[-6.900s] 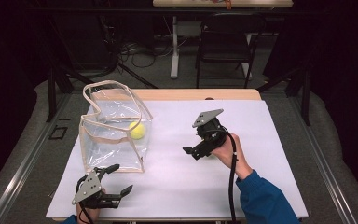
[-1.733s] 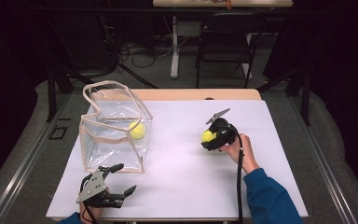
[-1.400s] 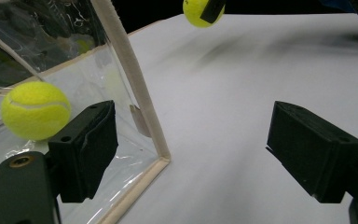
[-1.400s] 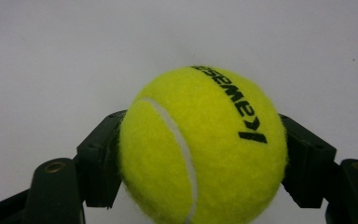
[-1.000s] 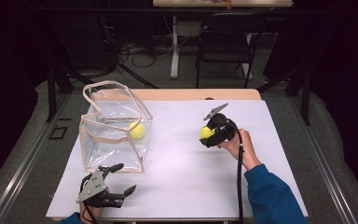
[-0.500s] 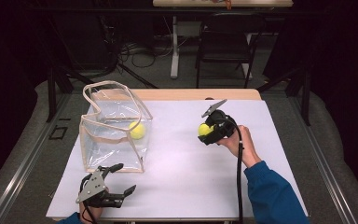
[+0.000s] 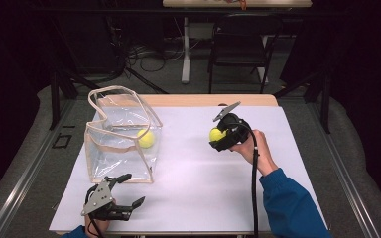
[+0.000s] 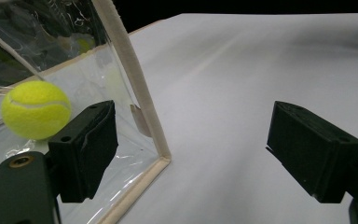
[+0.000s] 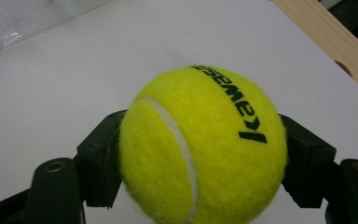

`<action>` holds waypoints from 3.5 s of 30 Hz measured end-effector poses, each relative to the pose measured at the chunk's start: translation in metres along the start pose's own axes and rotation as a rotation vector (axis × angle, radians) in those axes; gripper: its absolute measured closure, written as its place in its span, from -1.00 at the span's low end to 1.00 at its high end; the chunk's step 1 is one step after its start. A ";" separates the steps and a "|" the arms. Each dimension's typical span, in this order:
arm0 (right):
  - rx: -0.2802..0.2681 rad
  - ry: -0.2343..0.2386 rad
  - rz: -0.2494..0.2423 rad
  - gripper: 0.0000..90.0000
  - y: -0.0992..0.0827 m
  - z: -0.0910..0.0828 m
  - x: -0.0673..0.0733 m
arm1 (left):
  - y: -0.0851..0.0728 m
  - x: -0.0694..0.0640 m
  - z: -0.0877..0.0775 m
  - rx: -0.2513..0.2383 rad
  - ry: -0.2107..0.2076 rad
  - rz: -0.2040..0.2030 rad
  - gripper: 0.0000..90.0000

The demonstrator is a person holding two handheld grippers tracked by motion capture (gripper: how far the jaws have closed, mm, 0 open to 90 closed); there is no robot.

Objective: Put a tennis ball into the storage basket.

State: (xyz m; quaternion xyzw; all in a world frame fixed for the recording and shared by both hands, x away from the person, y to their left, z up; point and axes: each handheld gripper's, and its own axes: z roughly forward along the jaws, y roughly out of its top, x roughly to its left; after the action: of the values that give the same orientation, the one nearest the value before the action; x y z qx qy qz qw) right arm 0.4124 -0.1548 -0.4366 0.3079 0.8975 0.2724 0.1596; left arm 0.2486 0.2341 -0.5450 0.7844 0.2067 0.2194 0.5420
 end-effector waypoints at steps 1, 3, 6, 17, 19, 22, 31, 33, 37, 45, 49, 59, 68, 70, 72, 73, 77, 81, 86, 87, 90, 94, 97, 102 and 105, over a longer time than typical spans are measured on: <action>-0.001 0.000 -0.003 -0.42 0.001 -0.001 0.000 | 0.000 0.000 0.000 0.001 -0.001 0.000 -0.64; -0.002 0.002 -0.010 -0.42 0.003 -0.002 0.000 | 0.000 0.000 0.000 0.001 -0.001 0.001 -0.64; -0.008 -0.001 -0.013 -0.42 0.005 -0.003 0.000 | 0.000 0.000 0.000 -0.001 -0.001 0.000 -0.64; -0.016 -0.004 -0.022 -0.42 0.015 -0.007 0.003 | 0.000 0.000 0.000 0.000 0.000 0.002 -0.64; -0.018 -0.004 -0.031 -0.42 0.016 -0.008 0.003 | 0.000 0.000 0.000 -0.001 0.000 0.004 -0.64; -0.022 -0.005 -0.031 -0.42 0.019 -0.010 0.004 | 0.000 0.000 0.000 0.000 -0.001 0.004 -0.64; -0.045 -0.003 -0.047 -0.42 0.030 -0.016 0.006 | 0.000 0.000 0.000 -0.001 -0.001 0.004 -0.64; -0.049 -0.004 -0.053 -0.42 0.032 -0.016 0.006 | 0.000 0.000 0.000 -0.002 -0.003 0.003 -0.64; -0.049 0.001 -0.057 -0.42 0.034 -0.016 0.006 | 0.000 0.000 0.000 -0.002 -0.002 0.003 -0.64; -0.058 -0.004 -0.067 -0.42 0.040 -0.018 0.008 | 0.000 0.000 0.000 -0.002 -0.002 0.004 -0.64; -0.061 -0.001 -0.072 -0.42 0.044 -0.019 0.009 | 0.000 0.000 0.000 -0.002 -0.004 0.004 -0.64; -0.068 0.003 -0.080 -0.42 0.049 -0.019 0.011 | 0.000 0.000 0.000 -0.002 -0.004 0.005 -0.64; -0.085 0.007 -0.104 -0.42 0.064 -0.022 0.016 | 0.000 -0.001 0.000 -0.005 -0.005 0.004 -0.64; -0.089 0.008 -0.106 -0.42 0.066 -0.022 0.017 | 0.000 0.000 0.000 -0.003 -0.005 0.005 -0.64; -0.092 0.008 -0.106 -0.42 0.067 -0.022 0.017 | 0.000 -0.001 0.000 -0.006 -0.004 0.005 -0.64; -0.093 0.007 -0.106 -0.41 0.067 -0.022 0.017 | 0.000 0.000 -0.001 -0.009 -0.004 0.005 -0.64; -0.091 0.008 -0.108 -0.42 0.070 -0.021 0.018 | 0.000 0.000 -0.001 -0.011 -0.005 0.007 -0.64; -0.097 0.011 -0.114 -0.41 0.074 -0.021 0.019 | 0.000 0.000 -0.001 -0.009 -0.004 0.005 -0.64; -0.104 0.015 -0.121 -0.42 0.079 -0.021 0.021 | 0.000 0.000 -0.001 -0.009 -0.003 0.006 -0.64; -0.108 0.015 -0.122 -0.42 0.080 -0.021 0.021 | 0.000 0.000 -0.001 -0.012 -0.004 0.007 -0.64; -0.111 0.018 -0.128 -0.42 0.082 -0.020 0.023 | 0.000 0.000 -0.001 -0.011 -0.003 0.006 -0.64; -0.115 0.023 -0.127 -0.42 0.086 -0.020 0.025 | 0.000 0.000 -0.001 -0.012 -0.003 0.006 -0.64; -0.122 0.025 -0.133 -0.42 0.089 -0.019 0.026 | 0.000 0.000 -0.001 -0.015 -0.003 0.006 -0.64; -0.130 0.029 -0.135 -0.42 0.092 -0.018 0.027 | 0.000 0.000 -0.001 -0.010 -0.005 0.006 -0.64; -0.137 0.030 -0.131 -0.42 0.094 -0.018 0.028 | 0.000 0.000 -0.001 -0.011 -0.005 0.006 -0.64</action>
State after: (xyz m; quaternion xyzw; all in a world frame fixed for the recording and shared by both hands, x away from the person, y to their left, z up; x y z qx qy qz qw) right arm 0.4268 -0.0820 -0.3704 0.2330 0.8973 0.3266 0.1842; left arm 0.2481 0.2345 -0.5449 0.7827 0.2018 0.2200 0.5461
